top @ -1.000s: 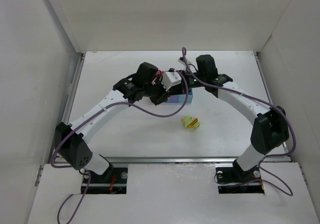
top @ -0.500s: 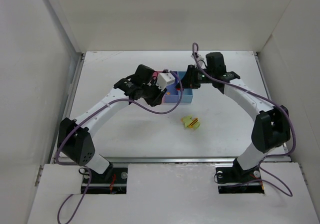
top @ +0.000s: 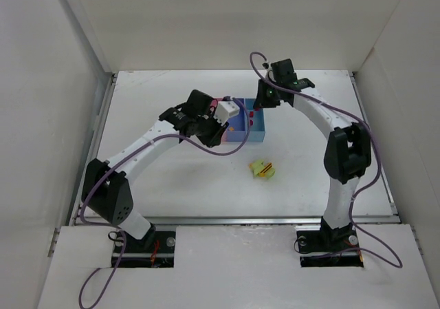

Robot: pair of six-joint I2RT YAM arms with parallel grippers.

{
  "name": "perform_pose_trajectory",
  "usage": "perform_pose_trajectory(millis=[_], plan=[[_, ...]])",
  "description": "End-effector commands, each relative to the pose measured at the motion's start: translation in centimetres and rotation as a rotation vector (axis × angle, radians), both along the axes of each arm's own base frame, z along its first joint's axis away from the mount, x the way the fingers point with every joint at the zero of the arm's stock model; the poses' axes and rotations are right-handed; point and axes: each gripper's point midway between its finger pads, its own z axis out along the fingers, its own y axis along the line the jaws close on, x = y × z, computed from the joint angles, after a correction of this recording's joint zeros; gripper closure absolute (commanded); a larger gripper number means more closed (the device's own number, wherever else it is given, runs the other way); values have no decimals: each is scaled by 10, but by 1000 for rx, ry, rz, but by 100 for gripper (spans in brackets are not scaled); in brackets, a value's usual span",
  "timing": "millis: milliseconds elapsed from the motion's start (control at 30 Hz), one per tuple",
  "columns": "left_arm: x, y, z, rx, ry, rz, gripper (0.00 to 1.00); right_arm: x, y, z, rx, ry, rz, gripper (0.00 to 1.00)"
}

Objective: Sort the legos into containers by color

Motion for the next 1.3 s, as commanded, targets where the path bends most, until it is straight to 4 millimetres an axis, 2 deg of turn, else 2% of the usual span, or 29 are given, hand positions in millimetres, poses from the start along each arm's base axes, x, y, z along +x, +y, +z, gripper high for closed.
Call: perform_pose_trajectory(millis=[0, 33, 67, 133, 233, 267, 433, 500, 533, 567, 633, 700, 833, 867, 900, 967, 1000, 1033, 1100, 1133, 1167, 1267], plan=[[15, -2, 13, -27, -30, 29, 100, 2, -14, -3, -97, 3, -19, 82], [17, -4, 15, -34, -40, 29, 100, 4, -11, -7, -92, 8, -13, 77], [20, -6, 11, -31, -26, 36, 100, 6, -10, -3, -87, -3, -13, 73], [27, -11, 10, -47, -24, 53, 100, 9, -9, -14, -95, 17, -12, 55], [33, -20, 4, -66, 4, 74, 100, 9, -5, -15, -78, 22, 5, 35], [34, -20, 0, -61, 11, 75, 100, 9, -3, -15, -71, 24, 11, 32], [56, -37, 4, -93, -8, 76, 100, 13, -2, 9, -56, -20, 10, 31], [68, -45, 8, -112, -35, 75, 100, 14, -6, 16, -46, -29, -6, 31], [75, -48, -1, -104, -23, 94, 100, 17, -12, 28, -31, -49, -28, 31], [85, -54, 8, -119, -39, 110, 100, 15, -13, 41, -15, -67, -37, 31], [98, -58, 6, -117, -45, 137, 100, 17, -25, 55, -7, -93, -62, 30], [114, -66, 3, -126, -55, 165, 100, 11, -31, 64, -11, -109, -85, 30], [130, -64, -14, -97, -67, 227, 100, 7, -46, 72, -43, -133, -123, 27], [135, -65, -14, -96, -71, 243, 99, 5, -47, 66, -47, -120, -123, 27], [141, -66, -18, -86, -77, 254, 89, 4, -52, 66, -49, -118, -133, 27], [146, -66, -21, -78, -82, 264, 82, 4, -57, 62, -52, -110, -142, 27], [146, -66, -28, -69, -72, 264, 77, 3, -57, 67, -49, -118, -143, 27], [149, -68, -22, -79, -83, 264, 71, 3, -57, 67, -49, -118, -143, 27], [142, -79, -17, -112, -76, 169, 50, 3, -57, 67, -49, -118, -143, 26], [144, -81, -12, -119, -85, 169, 50, 3, -57, 67, -49, -118, -143, 26], [142, -80, -14, -113, -78, 169, 40, 3, -57, 67, -49, -118, -143, 26], [148, -73, -15, -87, -98, 214, 36, 3, -57, 67, -49, -118, -143, 26]])
